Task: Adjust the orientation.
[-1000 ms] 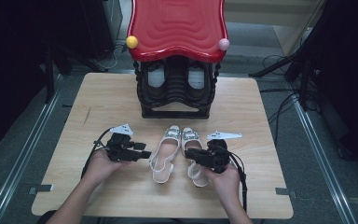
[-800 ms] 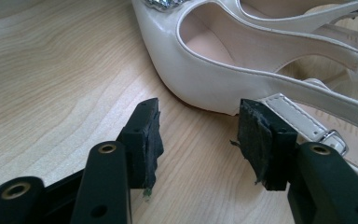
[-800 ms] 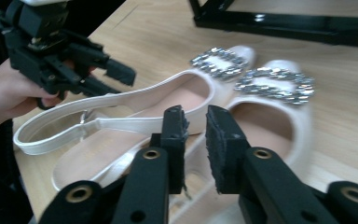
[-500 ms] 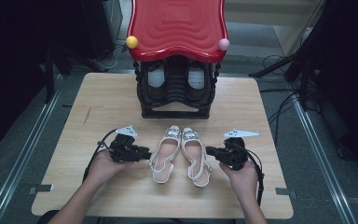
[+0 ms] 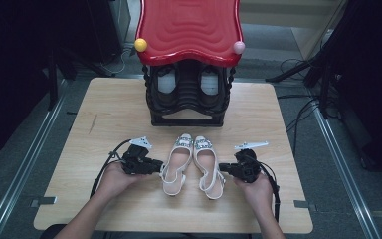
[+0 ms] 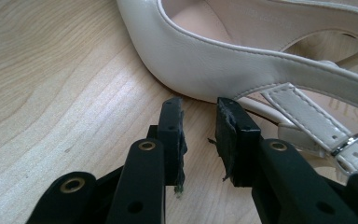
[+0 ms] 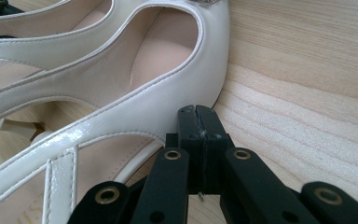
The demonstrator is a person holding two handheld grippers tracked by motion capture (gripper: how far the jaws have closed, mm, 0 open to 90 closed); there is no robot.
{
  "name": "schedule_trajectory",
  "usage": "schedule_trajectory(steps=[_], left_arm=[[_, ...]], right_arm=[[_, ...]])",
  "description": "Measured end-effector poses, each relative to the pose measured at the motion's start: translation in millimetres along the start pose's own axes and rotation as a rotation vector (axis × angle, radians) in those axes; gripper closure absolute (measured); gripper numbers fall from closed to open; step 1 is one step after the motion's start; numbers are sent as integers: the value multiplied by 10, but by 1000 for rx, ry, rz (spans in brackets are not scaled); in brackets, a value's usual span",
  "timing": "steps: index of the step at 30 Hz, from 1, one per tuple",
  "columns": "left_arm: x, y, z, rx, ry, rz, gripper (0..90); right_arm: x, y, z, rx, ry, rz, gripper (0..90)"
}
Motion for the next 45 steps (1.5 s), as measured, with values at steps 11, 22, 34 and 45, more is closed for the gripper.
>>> schedule_trajectory(steps=[11, 22, 34, 45], left_arm=[[-26, -3, 11, 8, -11, 8, 706], [-42, -7, 20, 9, -19, 4, 703], [-119, -30, 52, 14, -39, 9, 705], [-192, -23, 86, 7, -49, 0, 768]], right_arm=[[26, 15, 21, -5, 2, 11, 900], [54, 31, 67, -19, 13, 24, 900], [100, 49, 108, -17, 33, 27, 900], [98, 63, 134, -21, 30, 24, 900]])
Point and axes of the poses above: each handheld gripper's, and its own axes: z roughly forward along the jaws, y roughly out of its top, x roughly to its left, the point moved 5 cm from there along z, roughly forward along the jaws, and after that the axes turned 2 degrees about x, right-handed, at the moved point
